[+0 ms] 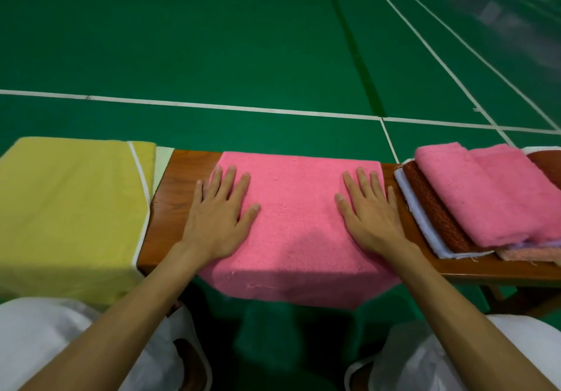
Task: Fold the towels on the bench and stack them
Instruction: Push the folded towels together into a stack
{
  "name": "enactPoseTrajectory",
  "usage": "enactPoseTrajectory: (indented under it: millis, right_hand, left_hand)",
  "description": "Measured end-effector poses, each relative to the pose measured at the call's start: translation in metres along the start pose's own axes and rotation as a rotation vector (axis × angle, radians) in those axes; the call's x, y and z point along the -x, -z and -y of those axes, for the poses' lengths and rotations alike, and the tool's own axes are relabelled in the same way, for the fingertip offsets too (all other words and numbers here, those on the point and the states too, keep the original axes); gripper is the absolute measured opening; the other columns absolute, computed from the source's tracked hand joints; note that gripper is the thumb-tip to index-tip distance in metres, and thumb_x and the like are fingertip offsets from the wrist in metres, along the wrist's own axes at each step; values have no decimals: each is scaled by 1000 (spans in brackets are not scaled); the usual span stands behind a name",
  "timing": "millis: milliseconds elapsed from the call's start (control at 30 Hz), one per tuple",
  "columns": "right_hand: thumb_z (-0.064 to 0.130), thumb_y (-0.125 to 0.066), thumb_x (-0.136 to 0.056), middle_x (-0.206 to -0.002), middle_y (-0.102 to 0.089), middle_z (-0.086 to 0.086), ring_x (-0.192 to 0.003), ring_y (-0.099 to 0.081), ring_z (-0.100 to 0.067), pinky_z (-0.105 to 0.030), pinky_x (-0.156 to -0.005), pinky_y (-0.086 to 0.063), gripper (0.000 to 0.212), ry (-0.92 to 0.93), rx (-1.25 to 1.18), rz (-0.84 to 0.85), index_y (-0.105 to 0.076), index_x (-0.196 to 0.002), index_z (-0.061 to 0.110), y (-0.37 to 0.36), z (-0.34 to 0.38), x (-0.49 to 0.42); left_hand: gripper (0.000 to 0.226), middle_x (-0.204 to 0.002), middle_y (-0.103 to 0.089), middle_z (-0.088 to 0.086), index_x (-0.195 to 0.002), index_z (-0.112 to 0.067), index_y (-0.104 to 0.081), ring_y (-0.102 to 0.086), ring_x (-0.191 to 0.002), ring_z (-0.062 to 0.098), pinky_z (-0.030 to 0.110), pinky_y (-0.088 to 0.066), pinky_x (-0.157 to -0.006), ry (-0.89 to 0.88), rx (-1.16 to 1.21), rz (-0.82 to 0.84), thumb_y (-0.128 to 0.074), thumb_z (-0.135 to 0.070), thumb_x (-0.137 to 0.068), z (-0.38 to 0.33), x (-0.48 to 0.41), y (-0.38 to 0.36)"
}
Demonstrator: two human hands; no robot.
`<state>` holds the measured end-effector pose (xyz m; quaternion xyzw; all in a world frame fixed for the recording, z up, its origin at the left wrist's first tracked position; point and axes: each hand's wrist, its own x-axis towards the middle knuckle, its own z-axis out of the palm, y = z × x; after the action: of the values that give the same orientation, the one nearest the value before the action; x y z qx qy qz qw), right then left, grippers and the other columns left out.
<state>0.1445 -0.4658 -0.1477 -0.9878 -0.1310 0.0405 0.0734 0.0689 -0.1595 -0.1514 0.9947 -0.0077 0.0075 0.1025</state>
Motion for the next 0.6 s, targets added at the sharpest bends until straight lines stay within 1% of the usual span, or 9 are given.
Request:
enactPoseTrajectory:
  millis: [67,100,167,200,267,333,433,500,600]
  right_hand:
    - [69,1,-95,-172,6,0,-158,9,-21,-52,-127,5,79,-9,-88,-26,-4,-165,30,6,1,1]
    - [69,1,-94,-172,3,-1,-159,4,-23,-52,-127,1,81,-28,-139,-42,-7,-165,30,10,1,3]
    - [66,-14,-98,-172,-7,-8,-158,-8,-31,-54,-127,-10,77,-83,-147,-82,-13,-164,27,15,1,8]
    - [60,-27,-101,-169,-15,-15,-154,-17,-37,-54,-125,-17,74,-125,-110,-115,-17,-163,21,17,2,11]
    - [42,-51,-98,-152,-36,-28,-138,-35,-45,-53,-114,-32,69,-239,-33,-174,-33,-151,2,22,5,18]
    - [32,-59,-93,-136,-46,-30,-124,-44,-46,-51,-103,-40,54,-346,-45,-154,-45,-130,-5,28,6,22]
    - [27,-60,-93,-121,-58,-28,-109,-58,-44,-44,-84,-47,35,-351,-106,-75,-53,-111,-2,34,1,24]
    - [24,-56,-94,-106,-64,-24,-94,-61,-41,-40,-72,-44,19,-315,-130,-78,-54,-91,5,37,-1,25]
    - [23,-54,-100,-97,-64,-14,-90,-60,-36,-44,-78,-49,16,-309,-320,-122,-54,-95,8,43,-12,26]
  left_hand:
    - [74,-172,-1,2,-165,-26,-10,4,-160,25,53,4,-127,13,112,-16,-10,-63,-101,-1,3,5]
    - [73,-171,-16,7,-163,-21,-22,-11,-158,30,57,-10,-127,42,179,-58,-16,-60,-102,-1,5,8]
    - [62,-145,-48,17,-141,-7,-47,-44,-133,38,58,-40,-108,158,205,-214,-32,-51,-101,0,9,18]
    - [52,-130,-53,21,-126,-3,-54,-50,-119,40,56,-45,-97,232,164,-270,-40,-46,-99,3,10,22]
    - [41,-118,-54,24,-110,-2,-57,-53,-107,43,55,-48,-90,335,123,-248,-56,-40,-96,12,11,26]
    - [36,-116,-55,19,-107,-7,-58,-57,-100,38,52,-52,-84,338,158,-168,-67,-38,-93,18,12,26]
    - [13,-101,-62,8,-89,-16,-62,-58,-82,23,38,-44,-65,300,256,-183,-68,-25,-95,15,11,25]
    - [13,-96,-61,4,-86,-16,-63,-57,-78,20,35,-41,-62,255,265,-210,-66,-21,-98,11,10,26]
    - [13,-90,-63,1,-93,-15,-59,-59,-77,16,37,-47,-65,289,528,-176,-58,-23,-104,13,7,35]
